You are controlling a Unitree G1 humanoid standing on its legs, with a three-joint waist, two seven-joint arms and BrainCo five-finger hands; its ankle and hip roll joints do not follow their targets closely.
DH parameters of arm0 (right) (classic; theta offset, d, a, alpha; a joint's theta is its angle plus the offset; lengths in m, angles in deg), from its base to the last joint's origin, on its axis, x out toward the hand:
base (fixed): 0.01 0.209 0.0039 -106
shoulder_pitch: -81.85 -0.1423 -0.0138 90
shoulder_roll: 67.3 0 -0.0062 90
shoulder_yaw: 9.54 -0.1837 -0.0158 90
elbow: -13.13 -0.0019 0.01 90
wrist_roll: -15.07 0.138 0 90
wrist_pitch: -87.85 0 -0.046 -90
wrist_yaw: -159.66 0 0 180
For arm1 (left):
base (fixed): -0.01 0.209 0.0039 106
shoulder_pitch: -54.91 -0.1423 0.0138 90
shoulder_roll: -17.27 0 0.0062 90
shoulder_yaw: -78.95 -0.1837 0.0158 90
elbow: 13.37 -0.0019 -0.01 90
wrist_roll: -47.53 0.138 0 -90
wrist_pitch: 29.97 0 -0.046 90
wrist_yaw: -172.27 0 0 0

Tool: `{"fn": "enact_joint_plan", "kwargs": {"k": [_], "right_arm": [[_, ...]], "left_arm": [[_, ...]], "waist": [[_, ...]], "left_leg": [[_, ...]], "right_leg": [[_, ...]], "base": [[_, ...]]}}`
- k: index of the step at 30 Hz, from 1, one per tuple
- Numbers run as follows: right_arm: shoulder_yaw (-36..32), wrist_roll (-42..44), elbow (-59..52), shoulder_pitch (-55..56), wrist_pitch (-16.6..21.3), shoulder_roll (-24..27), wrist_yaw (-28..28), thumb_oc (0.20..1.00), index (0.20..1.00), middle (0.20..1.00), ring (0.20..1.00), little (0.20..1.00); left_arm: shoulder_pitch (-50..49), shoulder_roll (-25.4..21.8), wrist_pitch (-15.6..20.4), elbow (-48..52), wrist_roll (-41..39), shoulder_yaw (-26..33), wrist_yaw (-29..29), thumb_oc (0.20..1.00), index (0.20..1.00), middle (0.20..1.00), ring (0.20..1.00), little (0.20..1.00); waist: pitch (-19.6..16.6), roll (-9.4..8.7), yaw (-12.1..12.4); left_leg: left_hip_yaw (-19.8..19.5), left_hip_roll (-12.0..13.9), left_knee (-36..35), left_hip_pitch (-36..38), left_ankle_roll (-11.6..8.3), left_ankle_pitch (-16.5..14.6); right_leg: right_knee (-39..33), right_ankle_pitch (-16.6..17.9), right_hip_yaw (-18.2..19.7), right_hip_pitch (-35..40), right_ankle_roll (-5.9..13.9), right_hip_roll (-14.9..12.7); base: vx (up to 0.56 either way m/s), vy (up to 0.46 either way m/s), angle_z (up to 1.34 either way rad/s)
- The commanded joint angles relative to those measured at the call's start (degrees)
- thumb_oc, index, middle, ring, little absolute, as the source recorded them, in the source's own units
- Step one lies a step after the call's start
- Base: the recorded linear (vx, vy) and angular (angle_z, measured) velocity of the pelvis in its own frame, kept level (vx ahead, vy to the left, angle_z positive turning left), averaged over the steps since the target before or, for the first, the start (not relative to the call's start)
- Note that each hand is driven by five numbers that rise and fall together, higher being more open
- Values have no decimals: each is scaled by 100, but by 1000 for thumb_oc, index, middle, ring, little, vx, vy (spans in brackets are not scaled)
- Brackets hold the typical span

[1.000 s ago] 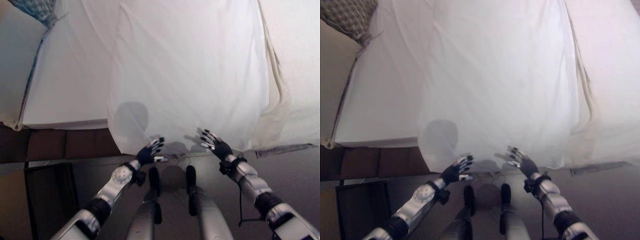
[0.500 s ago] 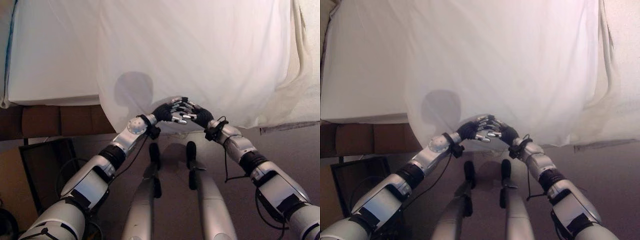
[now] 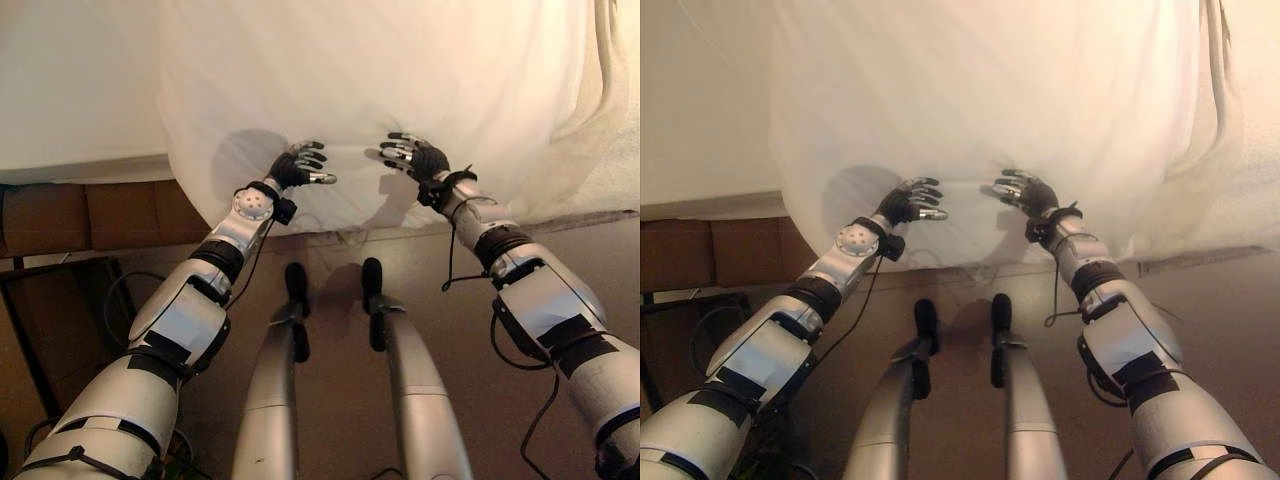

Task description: Make the bed

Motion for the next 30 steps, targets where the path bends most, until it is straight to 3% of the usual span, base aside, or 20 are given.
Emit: {"fn": "enact_joint_plan", "kwargs": {"k": [1, 7, 11, 17, 21, 25, 26, 29, 30], "right_arm": [[-295, -331, 481, 62, 14, 435, 379, 1000, 1000, 1000, 1000, 1000], [-677, -312, 743, 453, -60, 1013, 551, 1000, 1000, 1000, 1000, 1000], [-1093, -366, 799, 1030, -78, 1458, 679, 1000, 1000, 1000, 1000, 1000], [-2012, -314, 643, 2471, -74, 1760, 680, 1000, 1000, 1000, 1000, 1000], [-2542, -301, 490, 3480, 22, 1363, 771, 1000, 1000, 1000, 1000, 1000], [-2739, -439, 427, 4177, 142, 1062, 690, 1000, 1000, 1000, 1000, 1000], [-2870, -454, 269, 4612, 261, 752, 698, 1000, 1000, 1000, 1000, 1000], [-2853, -541, 94, 4948, 326, 491, 680, 1000, 1000, 1000, 1000, 1000], [-2870, -551, -31, 5227, 388, 257, 580, 1000, 1000, 1000, 1000, 1000]], "left_arm": [[3, -474, -26, -479, 225, 410, 273, 1000, 1000, 1000, 1000, 1000], [-456, -1026, -34, -402, 120, 710, 263, 1000, 1000, 1000, 1000, 1000], [-1174, -1457, -27, -283, -15, 1254, 298, 1000, 1000, 1000, 1000, 1000], [-2767, -1937, -27, -269, 100, 2351, 477, 1000, 1000, 1000, 1000, 1000], [-3702, -1608, -55, -369, 286, 2826, 664, 1000, 1000, 1000, 1000, 1000], [-4077, -1193, -79, -439, 412, 2793, 572, 1000, 1000, 1000, 1000, 1000], [-4348, -797, -90, -357, 495, 2652, 452, 1000, 1000, 1000, 1000, 1000], [-4576, -468, -128, -364, 548, 2547, 318, 1000, 1000, 1000, 1000, 1000], [-4790, -128, -150, -333, 613, 2354, 85, 1000, 1000, 1000, 1000, 1000]], "waist": [[-385, -58, 63], [-407, -39, 94], [-385, -16, 131], [-377, 14, 141], [-456, -13, 141], [-630, 27, 153], [-764, 39, 154], [-880, 71, 153], [-1024, 97, 133]], "left_leg": [[243, 31, 504, 56, -201, -535], [168, 23, 673, 57, -222, -593], [143, 19, 583, 213, -258, -586], [150, -29, -267, 836, -327, -298], [128, -117, -1082, 1583, -362, -34], [48, -169, -1755, 2241, -385, 225], [-23, -189, -2272, 2777, -417, 381], [-18, -181, -2698, 3206, -403, 525], [-37, -191, -3005, 3556, -409, 622]], "right_leg": [[72, -204, -69, 165, 525, -170], [210, -347, -161, 207, 471, -177], [166, -381, -242, 390, 453, -206], [-506, -250, -308, 987, 509, -182], [-1224, -62, -342, 1718, 594, -109], [-1762, 96, -392, 2354, 636, -93], [-2109, 191, -414, 2830, 683, -59], [-2440, 303, -426, 3218, 703, -28], [-2733, 388, -396, 3585, 725, 6]], "base": [[19, -30, 7], [22, -45, 7], [8, -47, 6], [16, -28, 5], [39, -16, 3], [102, -9, 3], [147, 10, 5], [122, 23, 3], [85, 28, 1]]}}
